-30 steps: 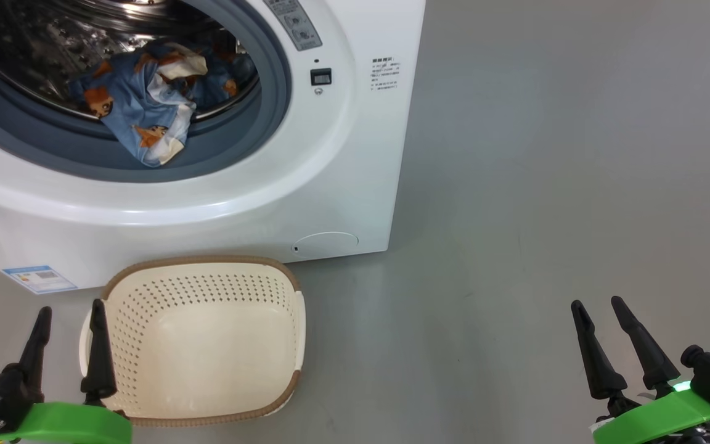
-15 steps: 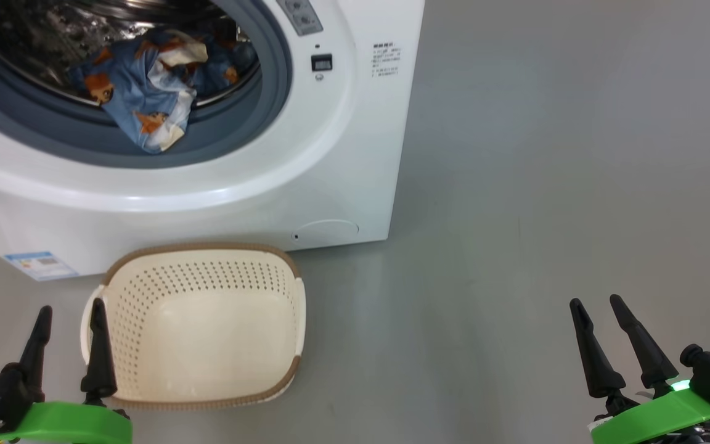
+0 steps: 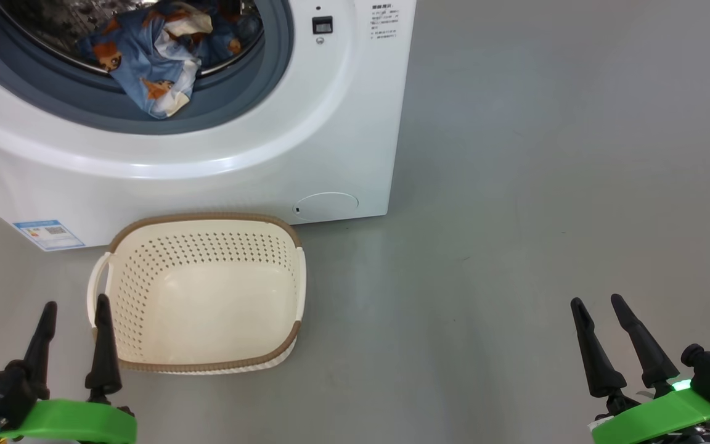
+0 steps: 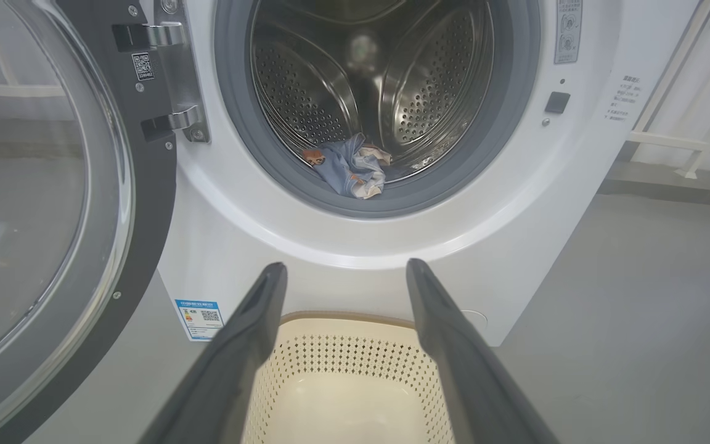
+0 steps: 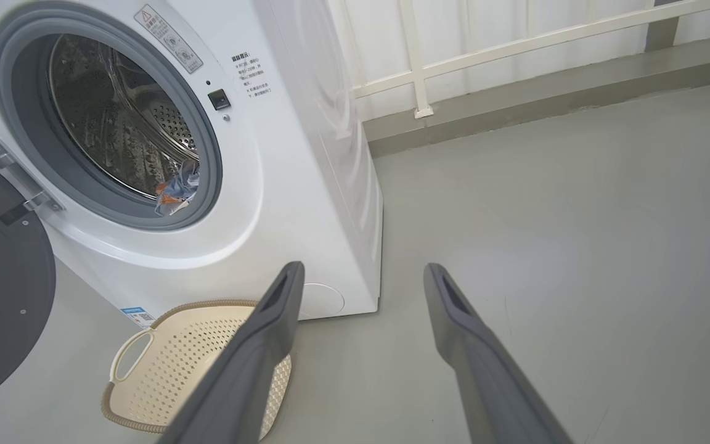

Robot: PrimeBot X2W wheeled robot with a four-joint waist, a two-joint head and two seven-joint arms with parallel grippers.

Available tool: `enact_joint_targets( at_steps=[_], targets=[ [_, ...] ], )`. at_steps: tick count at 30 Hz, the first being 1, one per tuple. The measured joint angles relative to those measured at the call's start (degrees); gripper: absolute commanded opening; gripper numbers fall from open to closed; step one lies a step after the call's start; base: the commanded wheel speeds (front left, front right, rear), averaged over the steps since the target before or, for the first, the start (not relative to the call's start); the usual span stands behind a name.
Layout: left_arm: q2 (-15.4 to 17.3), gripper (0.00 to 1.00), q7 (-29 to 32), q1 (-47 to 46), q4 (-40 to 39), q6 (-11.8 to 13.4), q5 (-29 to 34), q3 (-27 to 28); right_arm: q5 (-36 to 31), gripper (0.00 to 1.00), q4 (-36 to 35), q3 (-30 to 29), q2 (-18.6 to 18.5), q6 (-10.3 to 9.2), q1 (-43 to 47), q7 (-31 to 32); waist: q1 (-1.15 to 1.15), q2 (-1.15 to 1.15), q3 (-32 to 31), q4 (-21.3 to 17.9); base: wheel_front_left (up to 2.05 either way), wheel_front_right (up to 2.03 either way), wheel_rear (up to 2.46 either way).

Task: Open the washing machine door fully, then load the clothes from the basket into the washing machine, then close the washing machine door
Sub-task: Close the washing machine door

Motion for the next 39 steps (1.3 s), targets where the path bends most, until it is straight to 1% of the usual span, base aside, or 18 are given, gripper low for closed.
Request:
enact_joint_targets(
  at_steps=[9, 16, 23, 28, 36, 39],
  targets=[
    [0.0, 1.00, 0.0, 0.0, -0.1, 0.0, 0.0, -0.5, 0.0, 1.00, 0.0, 0.0, 0.0, 0.00, 0.0, 0.0, 0.00, 0.00, -0.5, 0.3, 0.00, 0.00, 0.00],
    [-0.3, 1.00, 0.0, 0.0, -0.1, 0.0, 0.0, -0.5, 0.0, 1.00, 0.0, 0.3, -0.4, 0.00, 0.0, 0.0, 0.00, 0.00, -0.8, 1.7, 0.00, 0.00, 0.00],
    [-1.5, 1.00, 0.0, 1.1, -0.3, 0.0, -0.6, -0.1, 0.0, 1.00, -0.2, 2.4, -1.6, 0.00, -0.1, 0.0, 0.00, 0.00, -1.2, 5.4, 0.00, 0.00, 0.00],
    [-2.5, 1.00, 0.0, 1.6, -0.3, 0.0, -1.5, 0.5, 0.0, 1.00, 0.1, 4.8, -2.2, 0.00, -1.6, 0.0, 0.00, 0.00, -1.4, 8.9, 0.00, 0.00, 0.00],
    [-3.4, 1.00, 0.0, 3.4, 0.1, 0.0, -1.8, 1.8, 0.2, 1.00, 1.6, 9.0, -3.8, 0.00, -3.9, 0.0, 0.00, 0.00, -1.9, 15.8, 0.00, 0.00, 0.00],
    [-3.5, 1.00, 0.0, 3.6, 0.2, 0.0, -2.0, 2.1, 1.1, 1.00, 1.9, 10.1, -4.2, 0.00, -4.4, 0.0, 0.00, 0.00, -2.1, 18.7, 0.00, 0.00, 0.00]
  ],
)
